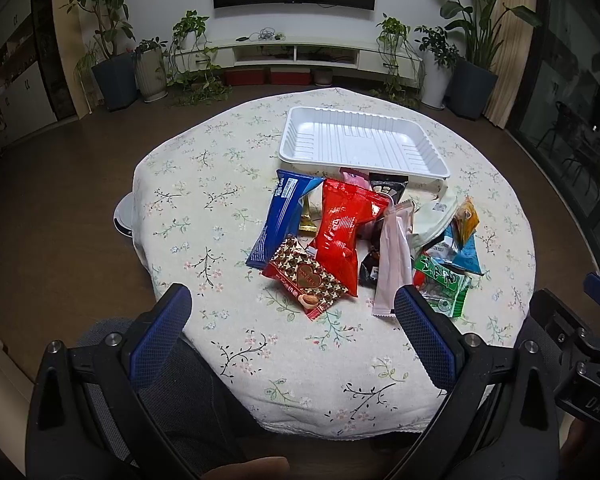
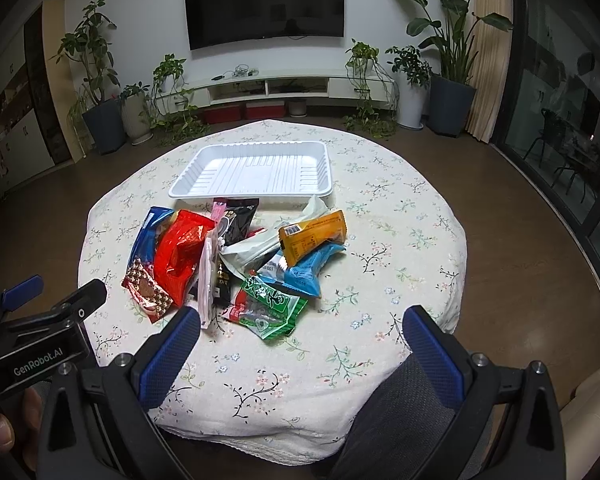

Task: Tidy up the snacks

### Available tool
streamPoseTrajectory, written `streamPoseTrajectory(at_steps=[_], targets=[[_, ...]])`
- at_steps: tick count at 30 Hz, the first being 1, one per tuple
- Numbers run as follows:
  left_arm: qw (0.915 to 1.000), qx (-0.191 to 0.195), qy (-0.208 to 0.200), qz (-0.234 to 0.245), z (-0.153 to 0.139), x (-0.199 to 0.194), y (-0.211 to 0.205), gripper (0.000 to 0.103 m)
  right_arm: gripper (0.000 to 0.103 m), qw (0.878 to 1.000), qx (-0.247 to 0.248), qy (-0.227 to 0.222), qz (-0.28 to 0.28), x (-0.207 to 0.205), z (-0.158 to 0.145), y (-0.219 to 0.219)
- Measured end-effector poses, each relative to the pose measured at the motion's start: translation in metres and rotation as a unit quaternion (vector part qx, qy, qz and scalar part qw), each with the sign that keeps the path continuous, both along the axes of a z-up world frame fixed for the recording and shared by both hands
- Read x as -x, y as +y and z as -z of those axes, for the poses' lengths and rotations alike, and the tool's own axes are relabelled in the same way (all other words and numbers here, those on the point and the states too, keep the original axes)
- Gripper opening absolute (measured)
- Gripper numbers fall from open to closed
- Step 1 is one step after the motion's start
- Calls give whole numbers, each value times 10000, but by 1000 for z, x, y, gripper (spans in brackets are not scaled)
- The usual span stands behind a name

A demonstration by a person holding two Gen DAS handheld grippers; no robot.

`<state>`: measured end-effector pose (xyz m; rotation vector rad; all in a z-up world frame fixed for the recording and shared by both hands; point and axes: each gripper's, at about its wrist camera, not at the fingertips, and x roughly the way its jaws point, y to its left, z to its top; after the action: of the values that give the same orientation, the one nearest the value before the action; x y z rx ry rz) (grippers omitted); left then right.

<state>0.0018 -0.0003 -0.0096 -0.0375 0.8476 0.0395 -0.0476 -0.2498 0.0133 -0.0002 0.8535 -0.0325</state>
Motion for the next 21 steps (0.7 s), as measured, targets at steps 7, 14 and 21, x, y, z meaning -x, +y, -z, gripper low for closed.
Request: streamPoseTrajectory(at_steps=[7,14,21], targets=[[10000,-1,10,7,2,1,-1,103,103,10000,1,11,-2,0,1,0],[10000,-2,28,7,3,1,-2,103,103,10000,14,30,-9,1,3,1],[10000,1,38,5,5,1,-3,103,103,10000,28,52,-17,2,6,2]])
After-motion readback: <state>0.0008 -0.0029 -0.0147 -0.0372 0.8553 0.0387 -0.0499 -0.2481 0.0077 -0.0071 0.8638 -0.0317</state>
